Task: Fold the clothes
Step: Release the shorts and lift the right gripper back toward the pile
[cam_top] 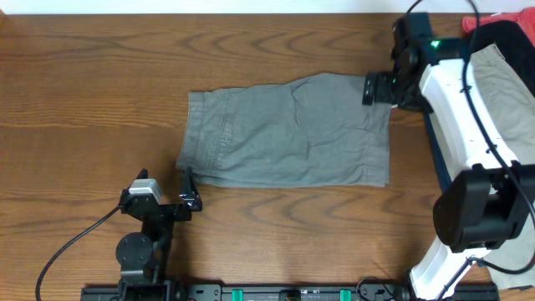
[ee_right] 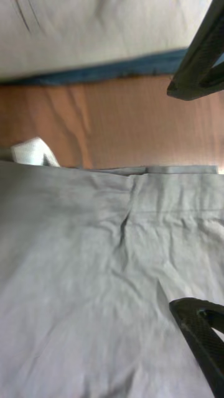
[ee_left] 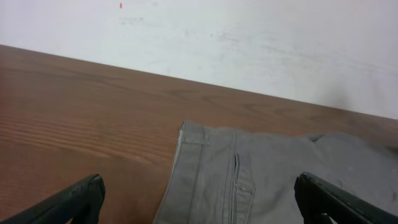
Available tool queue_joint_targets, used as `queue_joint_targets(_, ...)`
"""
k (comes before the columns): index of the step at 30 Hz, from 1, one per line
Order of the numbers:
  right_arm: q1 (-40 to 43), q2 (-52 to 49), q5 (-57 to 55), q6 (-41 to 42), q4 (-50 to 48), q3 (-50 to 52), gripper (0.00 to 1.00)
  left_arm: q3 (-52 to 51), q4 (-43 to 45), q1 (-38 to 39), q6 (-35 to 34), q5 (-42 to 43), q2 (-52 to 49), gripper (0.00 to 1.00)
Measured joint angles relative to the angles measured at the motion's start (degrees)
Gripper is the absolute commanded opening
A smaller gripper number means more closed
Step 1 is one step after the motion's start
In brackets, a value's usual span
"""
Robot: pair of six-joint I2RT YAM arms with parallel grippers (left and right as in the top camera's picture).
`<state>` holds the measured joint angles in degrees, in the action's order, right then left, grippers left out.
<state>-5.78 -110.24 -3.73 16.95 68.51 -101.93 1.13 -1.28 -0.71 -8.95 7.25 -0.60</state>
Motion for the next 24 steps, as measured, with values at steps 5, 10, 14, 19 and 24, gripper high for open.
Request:
queue_joint_targets(5, 0.8, 0.0, -4.5, 0.0, 1.1, -9.5, 0.99, 0.0, 0.0, 0.0, 0.0, 0.0, 0.0, 0.98)
queue_joint_targets(10, 5.1, 0.0, -12.9, 0.0, 1.8, -11.2, 0.99, 0.0, 0.0, 0.0, 0.0, 0.0, 0.0, 0.98)
queue_joint_targets(14, 9.1, 0.0, -16.2, 0.0, 2.4, -11.1, 0.99, 0.0, 0.0, 0.0, 0.0, 0.0, 0.0, 0.98)
queue_joint_targets(19, 12.9, 0.0, -15.9, 0.0, 2.6, -10.7, 0.99, 0.0, 0.0, 0.0, 0.0, 0.0, 0.0, 0.98)
queue_joint_targets(24, 14.3, 0.0, -12.9, 0.0, 2.6, -10.7, 0.99, 0.0, 0.0, 0.0, 0.0, 0.0, 0.0, 0.98)
